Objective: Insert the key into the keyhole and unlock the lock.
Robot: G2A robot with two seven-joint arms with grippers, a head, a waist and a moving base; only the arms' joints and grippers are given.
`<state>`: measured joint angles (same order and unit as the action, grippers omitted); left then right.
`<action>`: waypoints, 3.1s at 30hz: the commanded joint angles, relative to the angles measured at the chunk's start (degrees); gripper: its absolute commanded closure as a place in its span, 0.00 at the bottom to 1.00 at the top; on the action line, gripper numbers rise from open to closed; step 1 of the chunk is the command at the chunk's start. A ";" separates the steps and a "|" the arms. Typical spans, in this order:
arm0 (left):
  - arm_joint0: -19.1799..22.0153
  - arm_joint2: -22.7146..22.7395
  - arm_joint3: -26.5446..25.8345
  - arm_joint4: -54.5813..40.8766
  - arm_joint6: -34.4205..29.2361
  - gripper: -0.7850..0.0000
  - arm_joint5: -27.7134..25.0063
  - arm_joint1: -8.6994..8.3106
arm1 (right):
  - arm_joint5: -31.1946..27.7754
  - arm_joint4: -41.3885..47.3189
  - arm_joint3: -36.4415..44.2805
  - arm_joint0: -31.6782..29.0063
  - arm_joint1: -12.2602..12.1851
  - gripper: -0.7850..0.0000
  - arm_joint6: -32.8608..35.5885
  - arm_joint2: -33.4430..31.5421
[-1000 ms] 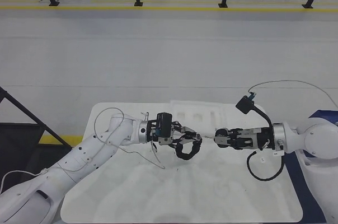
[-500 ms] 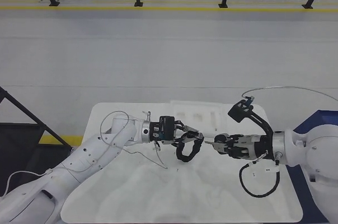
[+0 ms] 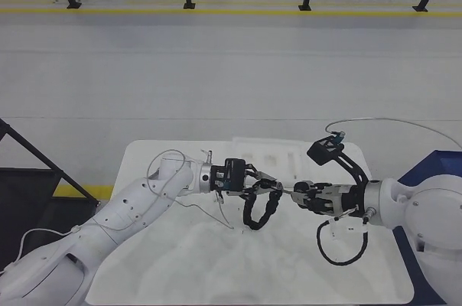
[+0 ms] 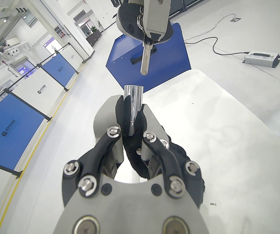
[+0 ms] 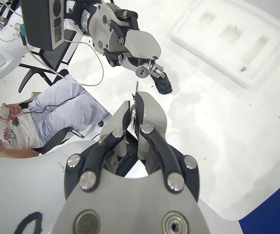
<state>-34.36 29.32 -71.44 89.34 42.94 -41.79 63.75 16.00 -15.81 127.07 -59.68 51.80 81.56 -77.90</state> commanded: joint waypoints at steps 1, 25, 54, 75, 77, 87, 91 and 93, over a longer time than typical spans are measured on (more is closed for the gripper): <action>-0.06 0.00 0.17 0.38 0.04 1.00 0.10 0.24 | 0.63 0.08 -0.20 0.24 -0.04 1.00 -0.07 0.29; -1.50 2.29 0.54 3.98 1.54 1.00 0.23 1.61 | 3.84 3.99 -4.08 1.99 -0.74 1.00 -1.93 1.67; -3.41 5.72 -0.34 8.23 1.95 1.00 0.51 1.87 | 5.97 5.45 -6.26 3.89 -1.67 1.00 -2.35 4.32; -4.21 6.84 -1.90 10.36 1.26 1.00 -1.15 2.13 | 7.43 5.98 -9.30 7.63 -1.76 1.00 -2.94 8.87; -4.24 6.83 -1.80 10.20 1.06 1.00 -1.57 2.23 | 7.62 5.85 -9.52 7.89 -1.77 1.00 -3.03 9.26; -4.29 7.05 -0.31 7.25 0.06 1.00 -4.47 2.86 | 7.96 6.42 -10.19 8.71 -1.84 0.00 -4.05 10.32; -4.12 7.03 0.72 5.25 -0.66 1.00 -6.66 3.22 | 6.61 7.92 -10.33 8.77 -1.88 0.00 -4.63 10.00; -4.06 6.96 1.47 3.68 -0.78 1.00 -8.28 3.45 | 5.00 8.48 -10.13 8.86 -1.93 0.00 -4.82 9.83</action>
<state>-38.45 36.32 -70.32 93.78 42.17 -49.26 67.10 21.81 -7.56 116.84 -50.86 49.89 76.78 -68.01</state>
